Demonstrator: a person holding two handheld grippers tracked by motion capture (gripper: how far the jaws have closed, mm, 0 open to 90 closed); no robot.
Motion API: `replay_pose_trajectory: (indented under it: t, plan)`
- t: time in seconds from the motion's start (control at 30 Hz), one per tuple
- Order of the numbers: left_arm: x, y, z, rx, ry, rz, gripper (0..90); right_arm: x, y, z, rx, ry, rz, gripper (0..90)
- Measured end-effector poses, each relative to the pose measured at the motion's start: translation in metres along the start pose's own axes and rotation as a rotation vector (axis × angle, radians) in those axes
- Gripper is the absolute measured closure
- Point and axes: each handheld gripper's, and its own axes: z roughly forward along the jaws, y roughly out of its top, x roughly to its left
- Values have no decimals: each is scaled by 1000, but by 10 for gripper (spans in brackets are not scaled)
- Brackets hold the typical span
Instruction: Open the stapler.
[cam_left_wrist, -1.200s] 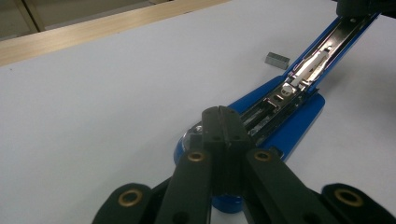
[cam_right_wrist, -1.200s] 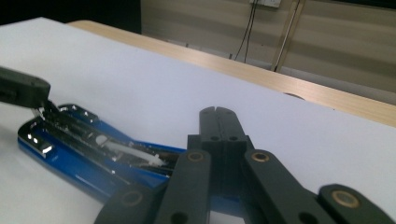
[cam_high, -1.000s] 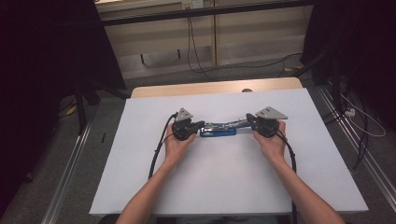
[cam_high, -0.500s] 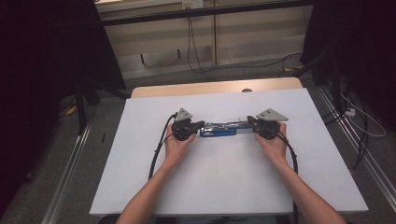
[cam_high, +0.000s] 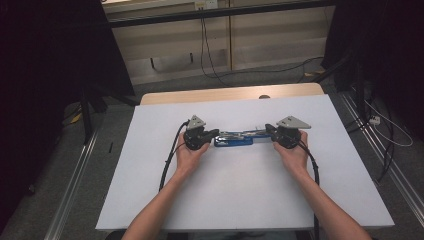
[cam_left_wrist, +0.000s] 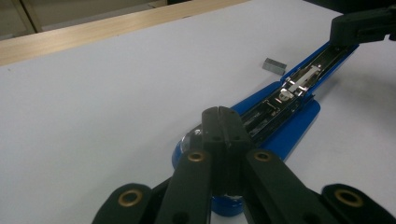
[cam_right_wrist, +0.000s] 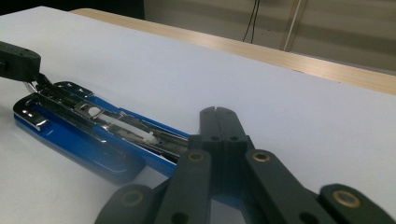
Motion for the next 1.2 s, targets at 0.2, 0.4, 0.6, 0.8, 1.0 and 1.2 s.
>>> replay_pose_trajectory:
  t: [0.2,0.4,0.6,0.8,1.0,1.2]
  plan:
    - [-1,2,-1,0,6,4,900,0,1,-1,-9,7,3,900]
    - [-1,2,-1,-15,-12,-29,881,-1,1,-1,-14,15,25,875]
    - [-2,4,-4,-26,-10,-27,810,0,2,-2,-28,32,29,842]
    - [-3,6,-13,-40,-23,-25,717,-2,4,-6,-46,36,48,758]
    - [-4,4,-18,-12,-12,-27,567,-2,4,-7,-28,31,59,576]
    - [-6,4,-26,-8,31,-38,284,-1,6,-10,-41,34,78,358]
